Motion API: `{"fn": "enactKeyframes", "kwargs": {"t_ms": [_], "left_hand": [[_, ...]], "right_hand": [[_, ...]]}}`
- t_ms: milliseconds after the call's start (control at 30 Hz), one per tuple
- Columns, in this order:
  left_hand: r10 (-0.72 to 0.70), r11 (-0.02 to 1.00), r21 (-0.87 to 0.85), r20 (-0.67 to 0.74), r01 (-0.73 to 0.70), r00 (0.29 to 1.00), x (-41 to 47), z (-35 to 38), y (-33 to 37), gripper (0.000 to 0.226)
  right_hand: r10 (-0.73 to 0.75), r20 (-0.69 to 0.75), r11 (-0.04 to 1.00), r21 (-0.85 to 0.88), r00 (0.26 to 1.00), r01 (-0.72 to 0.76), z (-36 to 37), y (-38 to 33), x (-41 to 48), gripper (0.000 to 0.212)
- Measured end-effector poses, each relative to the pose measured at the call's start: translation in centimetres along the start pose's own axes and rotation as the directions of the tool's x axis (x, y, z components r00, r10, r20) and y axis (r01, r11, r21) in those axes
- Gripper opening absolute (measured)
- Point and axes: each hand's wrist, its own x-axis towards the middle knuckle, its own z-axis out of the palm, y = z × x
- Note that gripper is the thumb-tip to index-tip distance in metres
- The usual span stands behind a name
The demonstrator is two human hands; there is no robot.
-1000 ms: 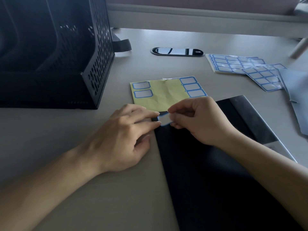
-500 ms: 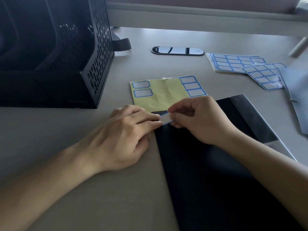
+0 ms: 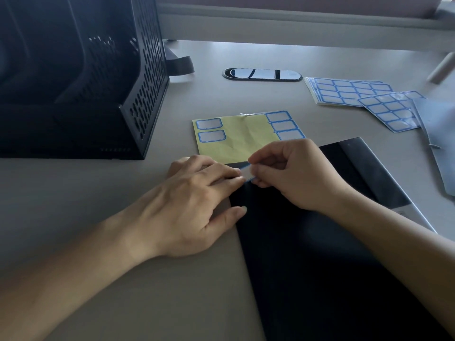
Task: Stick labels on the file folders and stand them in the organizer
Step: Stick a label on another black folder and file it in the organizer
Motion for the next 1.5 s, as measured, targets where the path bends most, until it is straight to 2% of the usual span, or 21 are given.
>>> {"fn": "enactKeyframes", "kwargs": {"t_ms": [367,800,1067,1500], "left_hand": [[-0.02,1.0,0.004,0.03,0.02,0.999,0.1,-0.2,0.5,0.062],[-0.026,0.999,-0.037,0.034,0.027,0.999,0.2,-0.2,0.9,0.076],[-0.019,0.999,-0.029,0.035,0.02,0.999,0.4,0.0,1.2,0.071],[-0.027,0.999,-0.044,0.044,0.029,0.999,1.0,-0.2,1.6,0.076]], "right_hand": [[0.057,-0.162,0.998,0.007,0.985,-0.057,-0.3,-0.2,0.0,0.011],[0.054,-0.157,0.998,-0.025,0.986,-0.059,-0.2,0.2,0.2,0.014],[0.03,-0.147,0.998,-0.049,0.989,-0.038,-0.1,0.2,0.2,0.015],[0.028,-0.134,0.997,-0.072,0.991,-0.038,-0.2,0.1,0.1,0.015]]}}
